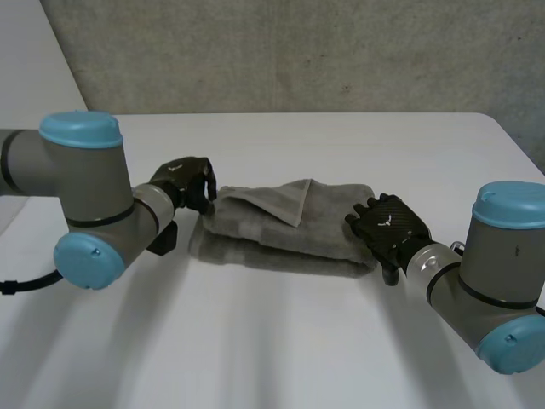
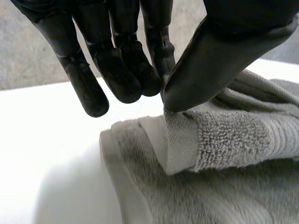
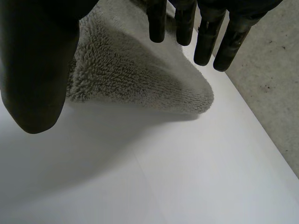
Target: Fold the towel.
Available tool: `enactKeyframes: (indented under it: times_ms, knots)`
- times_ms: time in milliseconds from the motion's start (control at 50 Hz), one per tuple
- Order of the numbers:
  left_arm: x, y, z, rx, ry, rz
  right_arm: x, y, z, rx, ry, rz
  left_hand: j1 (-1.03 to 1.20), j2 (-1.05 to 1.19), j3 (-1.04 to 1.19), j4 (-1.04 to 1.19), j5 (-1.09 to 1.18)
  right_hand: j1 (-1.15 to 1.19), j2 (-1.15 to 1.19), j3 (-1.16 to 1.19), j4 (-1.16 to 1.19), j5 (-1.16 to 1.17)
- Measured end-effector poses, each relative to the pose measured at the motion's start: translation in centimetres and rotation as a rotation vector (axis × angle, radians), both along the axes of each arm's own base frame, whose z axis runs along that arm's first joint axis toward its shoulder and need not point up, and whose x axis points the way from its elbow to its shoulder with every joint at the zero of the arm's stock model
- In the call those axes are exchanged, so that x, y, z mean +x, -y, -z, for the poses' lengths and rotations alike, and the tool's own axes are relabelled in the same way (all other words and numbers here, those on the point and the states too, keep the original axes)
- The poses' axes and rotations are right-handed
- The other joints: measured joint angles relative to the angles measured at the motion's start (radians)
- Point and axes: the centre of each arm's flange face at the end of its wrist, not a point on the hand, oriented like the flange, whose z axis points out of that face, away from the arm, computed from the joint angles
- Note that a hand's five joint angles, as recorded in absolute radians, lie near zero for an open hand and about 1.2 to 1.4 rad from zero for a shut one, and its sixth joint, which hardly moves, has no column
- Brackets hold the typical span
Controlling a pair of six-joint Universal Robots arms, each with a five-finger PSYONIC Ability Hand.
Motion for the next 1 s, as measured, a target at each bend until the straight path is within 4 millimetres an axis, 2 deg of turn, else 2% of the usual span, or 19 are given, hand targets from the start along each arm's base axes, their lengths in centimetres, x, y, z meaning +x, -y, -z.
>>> enactKeyframes:
  times_ms: [140,340,480,520,560,600,660,840,1000]
  knots:
    - [0.1,0.1,-0.3,-0.003,-0.010,-0.007,0.0,-0.1,0.1,0.002,-0.002,0.000,0.000,0.001,0.001,0.004,0.003,0.000,0.000,0.000,0.000,0.000]
    - [2.4,1.4,2.6,0.073,0.023,-0.070,0.0,-0.2,0.0,0.002,-0.002,-0.002,0.000,0.001,0.001,0.004,0.004,0.000,0.000,0.000,0.000,0.000]
    - [3.1,1.4,3.4,0.097,0.035,-0.084,0.5,-0.7,0.0,0.002,0.001,-0.020,0.000,0.001,0.001,0.004,0.004,0.000,0.000,0.000,0.000,0.000]
    - [3.1,1.3,3.4,0.098,0.038,-0.081,0.8,-0.9,0.0,0.000,0.003,-0.028,-0.011,-0.083,-0.077,-0.079,-0.028,0.000,0.000,0.000,0.000,0.000]
    - [3.0,1.2,3.4,0.097,0.040,-0.076,1.0,-1.1,0.0,-0.001,0.007,-0.034,-0.195,-0.306,-0.297,-0.310,-0.233,0.000,0.000,0.000,0.000,0.000]
    - [2.7,1.1,3.3,0.093,0.042,-0.069,1.3,-1.3,-0.1,-0.003,0.015,-0.042,-0.583,-0.701,-0.682,-0.682,-0.609,0.000,0.000,0.000,0.000,0.000]
    - [2.3,0.9,3.1,0.081,0.041,-0.057,1.7,-1.6,-0.2,-0.002,0.031,-0.051,-0.896,-0.992,-0.979,-0.990,-0.930,0.000,0.000,0.000,0.000,0.000]
    - [-0.1,0.7,2.0,-0.017,0.050,0.014,2.4,-2.2,-0.5,0.002,0.056,-0.068,-0.938,-1.033,-1.020,-1.030,-0.992,0.000,0.000,0.000,0.000,0.000]
    - [-2.7,0.1,2.9,-0.083,0.103,0.143,2.4,-2.2,-0.5,0.001,0.055,-0.064,-0.938,-1.033,-1.020,-1.030,-0.992,0.000,0.000,0.000,0.000,0.000]
